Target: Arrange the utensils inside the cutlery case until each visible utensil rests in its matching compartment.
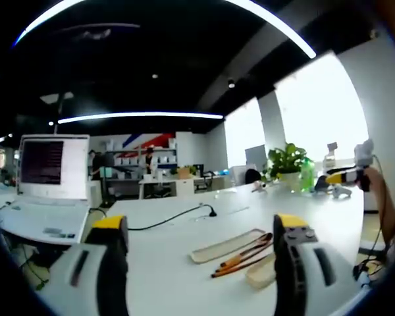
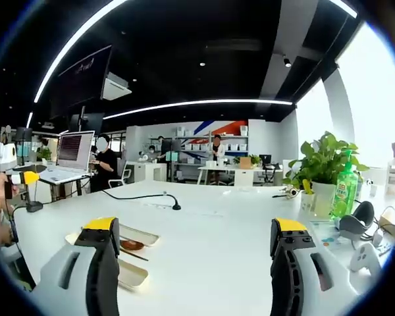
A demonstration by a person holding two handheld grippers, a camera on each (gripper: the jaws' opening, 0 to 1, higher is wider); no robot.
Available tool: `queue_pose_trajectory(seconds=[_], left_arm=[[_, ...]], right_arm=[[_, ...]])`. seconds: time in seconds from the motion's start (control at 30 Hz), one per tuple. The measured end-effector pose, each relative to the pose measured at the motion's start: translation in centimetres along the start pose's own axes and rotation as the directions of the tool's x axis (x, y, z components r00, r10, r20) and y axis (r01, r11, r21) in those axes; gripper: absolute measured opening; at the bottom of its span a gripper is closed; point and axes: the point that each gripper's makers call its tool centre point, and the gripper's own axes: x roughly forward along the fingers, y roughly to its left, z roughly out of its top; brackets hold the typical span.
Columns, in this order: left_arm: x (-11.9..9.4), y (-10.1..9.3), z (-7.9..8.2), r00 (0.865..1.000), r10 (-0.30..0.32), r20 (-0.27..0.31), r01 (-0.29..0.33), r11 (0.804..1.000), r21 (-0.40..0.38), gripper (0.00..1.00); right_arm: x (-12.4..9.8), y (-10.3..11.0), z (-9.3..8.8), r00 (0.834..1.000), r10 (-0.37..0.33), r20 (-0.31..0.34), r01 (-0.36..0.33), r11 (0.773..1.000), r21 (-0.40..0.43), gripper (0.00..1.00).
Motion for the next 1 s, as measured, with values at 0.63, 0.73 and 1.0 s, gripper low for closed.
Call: queue_pose_trajectory(seconds=[0.63,0.73,1.0], left_arm=[[0.16,0.0,0.02,1.0,-0.015,0.006,0.015,1.0,-0.001,0.95],[0.2,0.03,-0.06,1.0,-0.015,0.004,0.015,1.0,-0.003,0.95],[0.26,0.41,0.0,1.0,-0.015,0.004,0.015,1.0,-0.008,0.94]], right_arm=[[0.15,-0.2,-0.28,1.0,0.005,-0.02,-0.005,1.0,0.007,0.99],[0.2,-0.02,-0.29,1.0,0.009,-0.021,-0.009,1.0,0.008,0.99],[-0.16,-0.28,0.24,1.0,-0.011,-0.001,0.011,1.0,-0.001,0.99]])
